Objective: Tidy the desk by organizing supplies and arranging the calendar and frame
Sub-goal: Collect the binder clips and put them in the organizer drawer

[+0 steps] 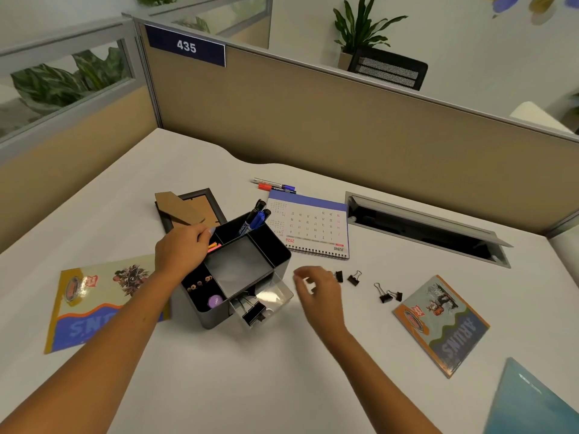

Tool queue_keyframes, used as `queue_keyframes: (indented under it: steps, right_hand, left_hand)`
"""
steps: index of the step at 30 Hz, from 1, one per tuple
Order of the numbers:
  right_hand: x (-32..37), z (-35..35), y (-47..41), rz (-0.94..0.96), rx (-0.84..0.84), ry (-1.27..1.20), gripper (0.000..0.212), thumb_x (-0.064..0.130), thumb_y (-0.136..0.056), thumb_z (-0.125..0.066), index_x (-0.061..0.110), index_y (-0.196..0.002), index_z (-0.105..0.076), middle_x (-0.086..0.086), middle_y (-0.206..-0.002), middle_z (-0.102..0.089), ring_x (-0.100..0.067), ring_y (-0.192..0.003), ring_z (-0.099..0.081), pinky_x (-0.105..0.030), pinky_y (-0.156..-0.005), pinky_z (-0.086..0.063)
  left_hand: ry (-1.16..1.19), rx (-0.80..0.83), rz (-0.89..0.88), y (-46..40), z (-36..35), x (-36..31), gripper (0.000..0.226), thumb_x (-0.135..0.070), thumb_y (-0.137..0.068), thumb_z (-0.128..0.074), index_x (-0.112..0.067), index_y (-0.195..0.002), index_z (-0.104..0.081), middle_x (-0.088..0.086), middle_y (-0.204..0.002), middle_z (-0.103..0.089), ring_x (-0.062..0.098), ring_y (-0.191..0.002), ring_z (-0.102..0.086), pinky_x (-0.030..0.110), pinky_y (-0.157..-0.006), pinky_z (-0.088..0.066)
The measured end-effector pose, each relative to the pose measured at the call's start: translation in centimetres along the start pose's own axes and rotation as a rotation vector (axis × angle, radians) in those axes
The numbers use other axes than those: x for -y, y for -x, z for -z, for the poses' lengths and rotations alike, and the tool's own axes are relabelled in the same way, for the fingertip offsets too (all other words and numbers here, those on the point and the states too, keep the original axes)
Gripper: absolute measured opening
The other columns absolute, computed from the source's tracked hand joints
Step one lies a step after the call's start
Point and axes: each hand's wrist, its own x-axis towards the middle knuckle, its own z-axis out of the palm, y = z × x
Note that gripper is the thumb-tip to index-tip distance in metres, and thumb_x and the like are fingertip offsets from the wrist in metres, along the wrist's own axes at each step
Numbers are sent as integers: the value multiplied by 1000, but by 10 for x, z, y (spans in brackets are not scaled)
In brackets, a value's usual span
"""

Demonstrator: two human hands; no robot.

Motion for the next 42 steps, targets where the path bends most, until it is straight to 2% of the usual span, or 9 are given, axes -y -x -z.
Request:
queue_keyframes:
  steps: [2,8,13,18,25,29,35,38,42]
  right_hand:
    - [-22,4,-11,-80,-56,97,23,4,-87,-55,15,-105,-65,0,-108,-63,-19,-101,-52,-28,-85,-43]
    - [-72,6,-20,-234,138,459,56,-12,-83,-43,11,-135,-47,-13,-145,-36,-32,-135,-27,-38,-109,-29]
    - [-77,1,-3,-174,120,509,50,-9,-84,-45,13,-128,-52,-7,-127,-48,-26,-119,-37,-32,-88,-42]
    - [-74,1,2,-240,110,453,32,12,-90,-49,10,-121,-56,-10,-112,-53,-27,-104,-47,-30,-78,-42]
    - [-29,13,-1,-112,-104,1,21,13,-84,-66,12,-104,-59,2,-96,-59,-10,-84,-62,-10,-67,-48]
    - [6,9,10,142,-4,-127,18,18,-84,-67,15,-101,-62,6,-94,-64,-6,-86,-63,-13,-72,-51]
    - [13,-20,25,426,170,152,10,30,-85,-62,21,-90,-62,6,-88,-67,-12,-85,-59,-20,-77,-42]
    - [11,-25,26,456,123,177,13,32,-87,-60,20,-87,-64,6,-90,-68,-15,-88,-58,-25,-80,-44]
    - [2,-15,18,359,-67,150,11,26,-88,-57,19,-92,-65,5,-96,-65,-13,-94,-52,-18,-85,-33]
  left_hand:
    - [4,-7,1,0,0,0,37,-39,-97,-42,-13,-92,-68,10,-74,-63,23,-67,-47,30,-59,-36]
    - [-1,1,6,0,0,1,37,-40,-97,-41,-15,-91,-67,7,-70,-61,23,-67,-48,29,-58,-37]
    - [25,-8,4,0,-1,0,36,-40,-96,-43,-14,-92,-68,7,-70,-62,23,-66,-49,29,-57,-39]
    - [59,-20,-1,2,0,1,33,-39,-95,-46,-15,-91,-68,2,-64,-57,22,-64,-49,28,-57,-37]
    - [101,-41,-11,1,-1,3,26,-35,-95,-50,-17,-90,-68,3,-63,-57,27,-66,-54,29,-56,-37]
    - [100,-55,-10,0,-3,4,24,-34,-95,-50,-22,-97,-70,7,-75,-65,30,-77,-59,31,-60,-39]
    - [115,-49,-2,0,-3,5,24,-35,-94,-50,-22,-95,-70,3,-69,-60,24,-69,-52,30,-60,-39]
    - [112,-47,-2,0,-2,3,24,-35,-95,-50,-21,-94,-70,-1,-65,-53,20,-67,-48,29,-59,-37]
    - [110,-51,-4,1,-2,3,24,-35,-95,-50,-21,-94,-70,-3,-63,-50,19,-66,-47,29,-57,-35]
